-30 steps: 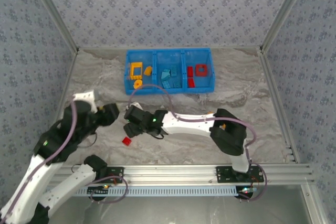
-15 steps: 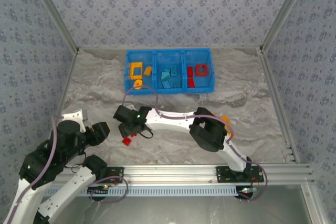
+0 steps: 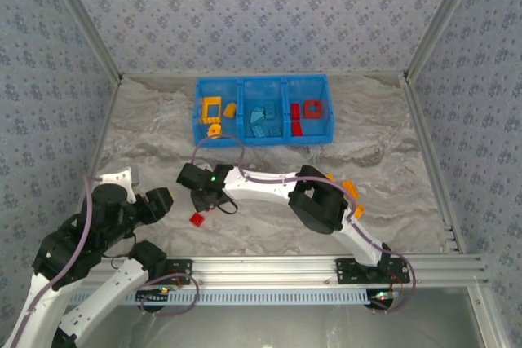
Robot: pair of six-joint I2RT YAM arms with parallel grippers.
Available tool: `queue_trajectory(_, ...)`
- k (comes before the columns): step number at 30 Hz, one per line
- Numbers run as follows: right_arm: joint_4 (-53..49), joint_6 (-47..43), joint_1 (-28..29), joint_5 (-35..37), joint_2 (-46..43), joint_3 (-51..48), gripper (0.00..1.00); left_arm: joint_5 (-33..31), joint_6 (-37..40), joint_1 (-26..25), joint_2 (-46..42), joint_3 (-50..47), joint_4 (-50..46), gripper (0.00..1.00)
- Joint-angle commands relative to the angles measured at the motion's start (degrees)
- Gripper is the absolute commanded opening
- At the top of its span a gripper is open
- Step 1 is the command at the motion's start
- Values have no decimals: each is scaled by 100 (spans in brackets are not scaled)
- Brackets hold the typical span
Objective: Sort the legos into containers by color
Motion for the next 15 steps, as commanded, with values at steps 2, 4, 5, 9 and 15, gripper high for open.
queue_trajectory(2, -223, 46, -29, 18, 50, 71, 45, 160, 65, -26, 104, -38, 173, 61)
queue_trajectory(4, -238, 39, -31, 51, 23, 54, 42, 166, 81, -26, 109, -42, 164, 61)
queue_trajectory(5, -245, 31, -29, 78, 8, 39, 41, 172, 83, -26, 107, -53, 173, 61)
queue_trajectory(9, -221, 11, -51, 183, -127, -77, 33, 280, 108, -27, 125, -120, 246, 61)
queue_trajectory(15, -173, -31, -194, 542, -1090, -652, 30, 1297, 348, -28, 495, -87, 922, 63)
